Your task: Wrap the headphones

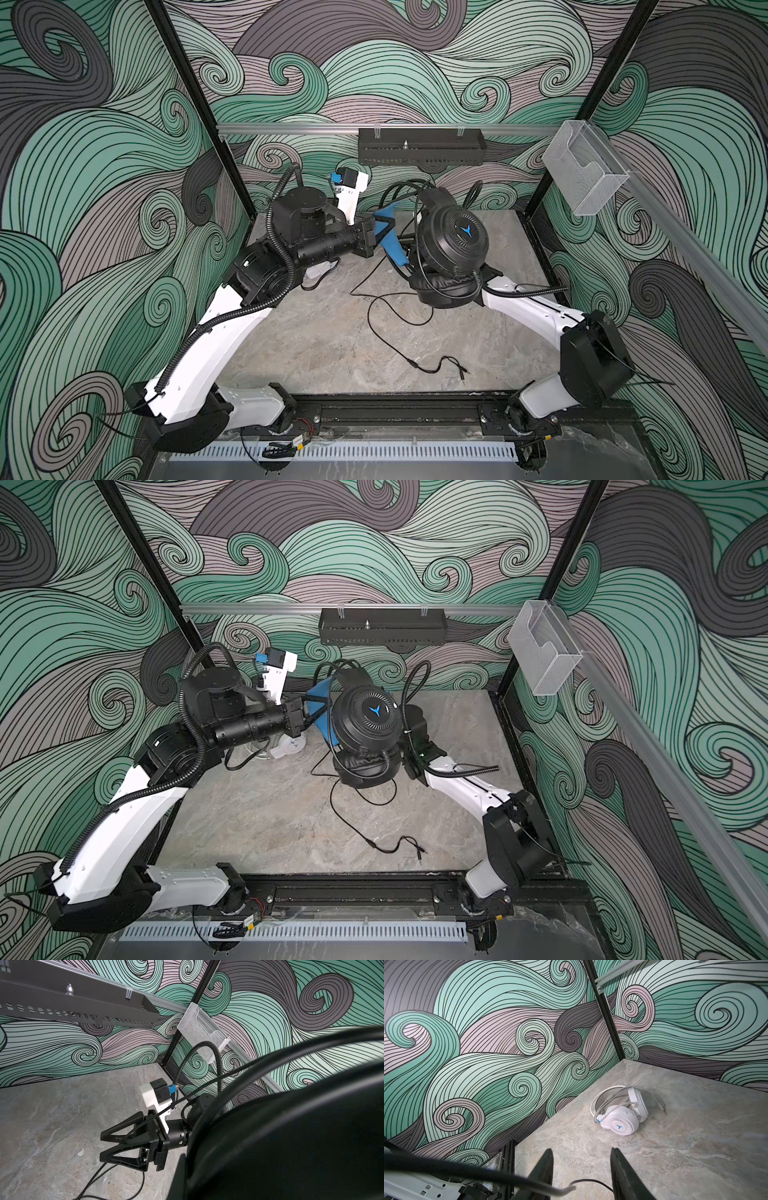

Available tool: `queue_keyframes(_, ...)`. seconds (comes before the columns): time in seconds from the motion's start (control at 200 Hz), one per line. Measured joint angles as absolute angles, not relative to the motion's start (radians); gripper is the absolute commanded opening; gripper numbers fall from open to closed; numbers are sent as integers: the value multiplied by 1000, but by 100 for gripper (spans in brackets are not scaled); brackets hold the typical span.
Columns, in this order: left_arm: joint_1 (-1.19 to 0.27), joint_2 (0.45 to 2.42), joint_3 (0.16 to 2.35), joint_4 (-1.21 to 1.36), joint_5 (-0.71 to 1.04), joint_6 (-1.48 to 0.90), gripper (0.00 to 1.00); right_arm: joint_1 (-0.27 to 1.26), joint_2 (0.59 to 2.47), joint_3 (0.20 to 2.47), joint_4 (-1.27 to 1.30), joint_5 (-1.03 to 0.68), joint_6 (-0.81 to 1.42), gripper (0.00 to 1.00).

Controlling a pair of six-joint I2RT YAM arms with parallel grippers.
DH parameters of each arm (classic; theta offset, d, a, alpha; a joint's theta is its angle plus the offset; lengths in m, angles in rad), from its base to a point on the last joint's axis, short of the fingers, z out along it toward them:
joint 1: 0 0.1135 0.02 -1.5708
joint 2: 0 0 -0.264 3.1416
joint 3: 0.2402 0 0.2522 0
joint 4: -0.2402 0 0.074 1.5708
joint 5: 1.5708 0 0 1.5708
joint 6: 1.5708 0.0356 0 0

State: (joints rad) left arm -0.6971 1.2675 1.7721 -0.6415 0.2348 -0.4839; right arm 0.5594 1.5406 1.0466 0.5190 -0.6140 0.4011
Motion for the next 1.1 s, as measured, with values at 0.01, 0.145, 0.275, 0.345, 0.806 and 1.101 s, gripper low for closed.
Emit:
queue_keyframes(0.01, -697, 1267, 1772, -641, 234, -484, 0, 562, 1543, 1047, 520, -614, 402, 41)
queue_keyframes(0.145, -697, 1268, 1772, -642, 233, -493, 0, 577, 1559, 1047, 531, -621, 413, 37)
queue_keyframes(0.275, -697, 1268, 1772, -643, 228, -504, 0, 582, 1569, 1047, 548, -629, 429, 39)
queue_keyframes(0.345, -697, 1268, 1772, -643, 225, -508, 0, 582, 1573, 1047, 563, -629, 442, 41)
queue_keyframes(0.806, -697, 1265, 1765, -642, 216, -536, 0, 591, 1621, 1047, 627, -630, 502, 40)
queue_keyframes(1.101, -697, 1247, 1745, -641, 208, -553, 0, 602, 1621, 1047, 638, -636, 512, 21)
